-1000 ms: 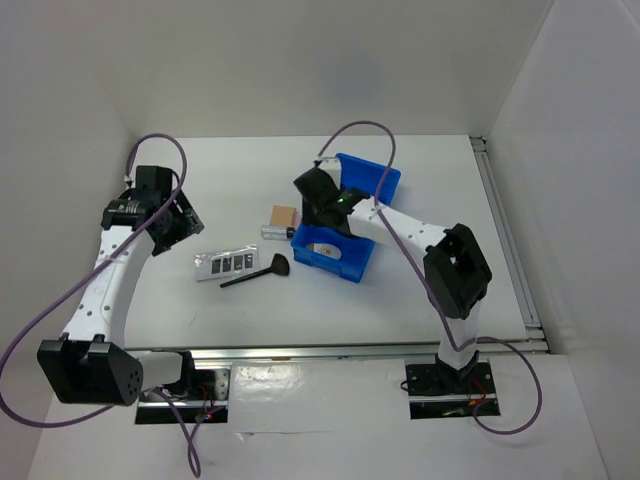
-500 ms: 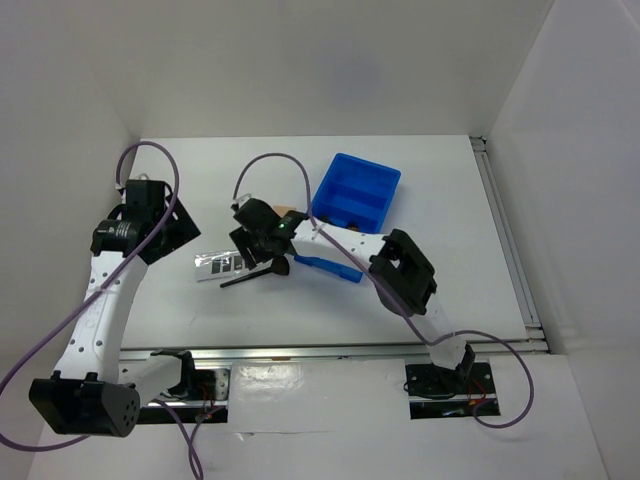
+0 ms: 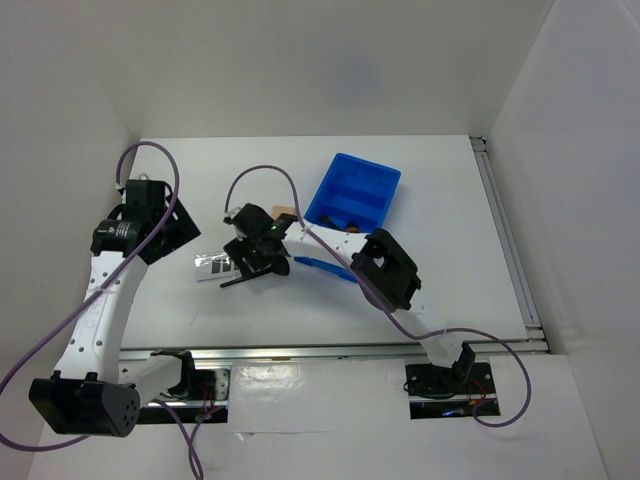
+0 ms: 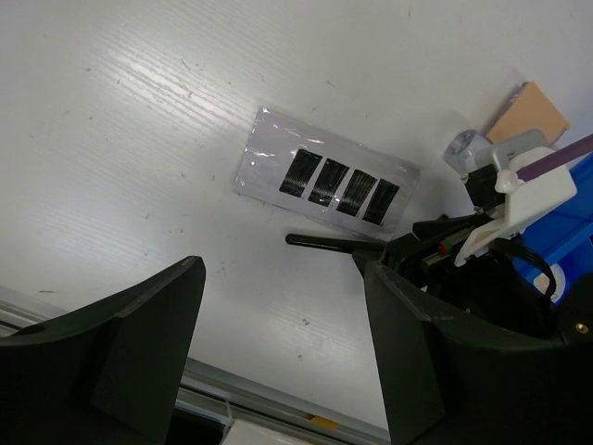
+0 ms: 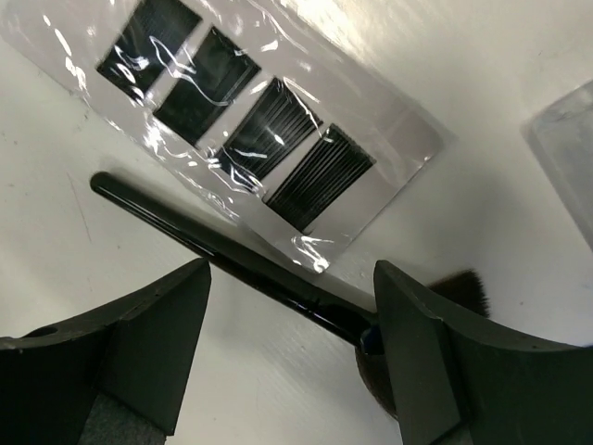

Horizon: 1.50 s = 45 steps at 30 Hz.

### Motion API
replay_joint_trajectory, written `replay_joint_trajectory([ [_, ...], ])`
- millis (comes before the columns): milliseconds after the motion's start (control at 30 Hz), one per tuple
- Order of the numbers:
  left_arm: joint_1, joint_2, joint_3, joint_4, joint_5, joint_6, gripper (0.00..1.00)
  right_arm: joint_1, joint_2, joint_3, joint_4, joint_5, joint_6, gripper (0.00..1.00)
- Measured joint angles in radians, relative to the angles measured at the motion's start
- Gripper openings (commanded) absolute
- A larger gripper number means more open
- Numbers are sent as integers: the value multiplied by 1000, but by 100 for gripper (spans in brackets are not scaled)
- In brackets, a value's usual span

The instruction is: Organize the makeup

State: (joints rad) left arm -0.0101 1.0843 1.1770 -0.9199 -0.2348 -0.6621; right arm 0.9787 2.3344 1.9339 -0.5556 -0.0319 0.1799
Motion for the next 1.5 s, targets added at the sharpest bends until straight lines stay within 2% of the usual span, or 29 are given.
replay_joint_trajectory([
  [467, 0, 0, 0, 0, 0, 0, 83, -10, -88, -185, 72, -96, 6, 79],
  [633, 0, 0, -2, 0, 1, 0, 83, 3, -101, -206, 70, -75, 2, 72],
  [800, 0, 0, -3, 0, 1, 0, 83, 45, -102, -208, 63, -16, -27, 61],
  [900, 0, 0, -7, -1, 1, 0, 83, 73, -102, -209, 59, 16, -56, 58],
  [1000, 0, 0, -8, 0, 1, 0, 83, 88, -101, -209, 53, 45, -85, 48],
  [1133, 0, 0, -8, 1, 1, 0, 83, 99, -101, -211, 45, 74, -115, 23],
  [1167, 0, 0, -8, 1, 1, 0, 83, 99, -102, -216, 48, 80, -120, 13],
  [1200, 0, 0, -8, 0, 1, 0, 83, 99, -108, -226, 56, 83, -129, 9],
  [1300, 0, 0, -8, 1, 3, 0, 83, 103, -144, -277, 69, 91, -151, 4],
  [1500, 0, 0, -8, 1, 0, 0, 83, 119, -254, -355, 60, 109, -208, 2],
])
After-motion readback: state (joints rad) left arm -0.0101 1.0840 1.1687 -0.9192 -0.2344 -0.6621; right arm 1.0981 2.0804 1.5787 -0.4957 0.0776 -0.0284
